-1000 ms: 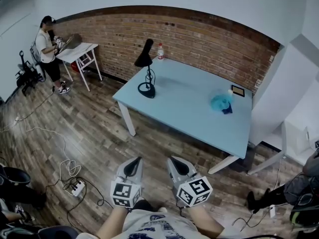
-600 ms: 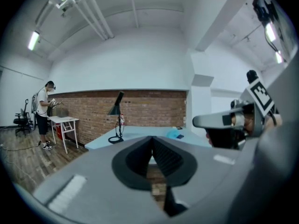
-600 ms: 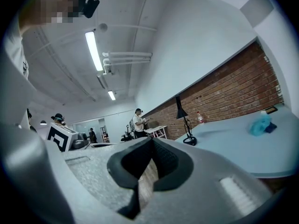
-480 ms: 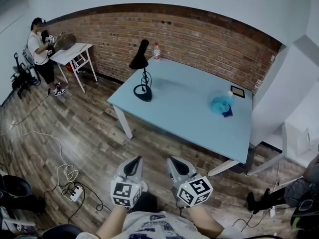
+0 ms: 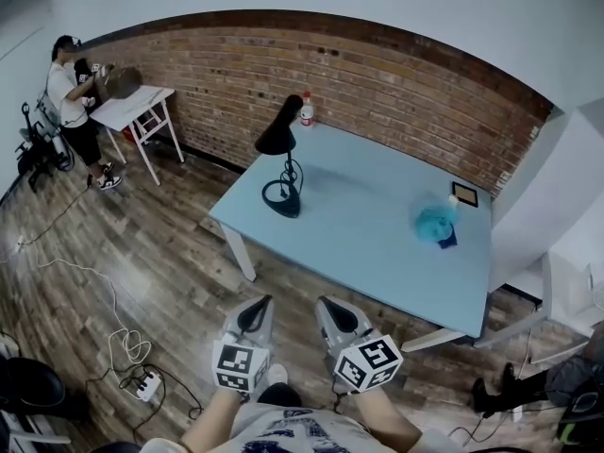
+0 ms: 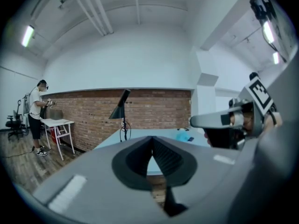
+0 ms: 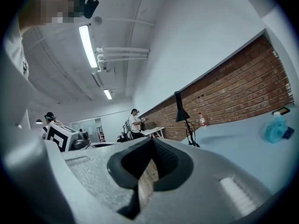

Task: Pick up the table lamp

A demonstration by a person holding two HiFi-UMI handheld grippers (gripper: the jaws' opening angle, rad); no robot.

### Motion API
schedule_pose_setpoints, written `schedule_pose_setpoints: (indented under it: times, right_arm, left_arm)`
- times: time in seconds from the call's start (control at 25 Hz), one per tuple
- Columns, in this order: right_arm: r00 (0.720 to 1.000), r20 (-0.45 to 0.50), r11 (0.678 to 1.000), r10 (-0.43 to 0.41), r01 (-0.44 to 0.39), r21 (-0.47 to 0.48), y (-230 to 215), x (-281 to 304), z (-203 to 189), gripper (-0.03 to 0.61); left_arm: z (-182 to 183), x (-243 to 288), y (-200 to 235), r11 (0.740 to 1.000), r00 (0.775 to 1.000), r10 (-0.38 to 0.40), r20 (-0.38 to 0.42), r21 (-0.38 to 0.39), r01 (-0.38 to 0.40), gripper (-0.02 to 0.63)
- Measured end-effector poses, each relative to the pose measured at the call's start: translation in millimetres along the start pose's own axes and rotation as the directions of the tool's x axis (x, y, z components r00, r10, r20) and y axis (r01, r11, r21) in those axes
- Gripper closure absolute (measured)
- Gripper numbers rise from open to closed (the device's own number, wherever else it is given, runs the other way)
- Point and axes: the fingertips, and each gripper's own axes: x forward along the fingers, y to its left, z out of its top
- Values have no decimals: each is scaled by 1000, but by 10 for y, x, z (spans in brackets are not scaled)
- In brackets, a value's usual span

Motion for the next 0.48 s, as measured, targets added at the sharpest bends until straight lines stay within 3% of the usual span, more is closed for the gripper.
schedule_pose_setpoints:
  times: [0.2, 0.48]
  right_arm:
    - [1000, 5, 1000, -17, 17, -19, -39, 523, 112, 580]
    - [999, 3, 999, -42, 42, -15, -89, 1094, 109, 580]
  left_arm:
    - [118, 301, 468, 1000, 1000, -15, 19, 15, 14, 621]
    - [14, 574, 883, 998, 999, -54, 6, 35, 54, 621]
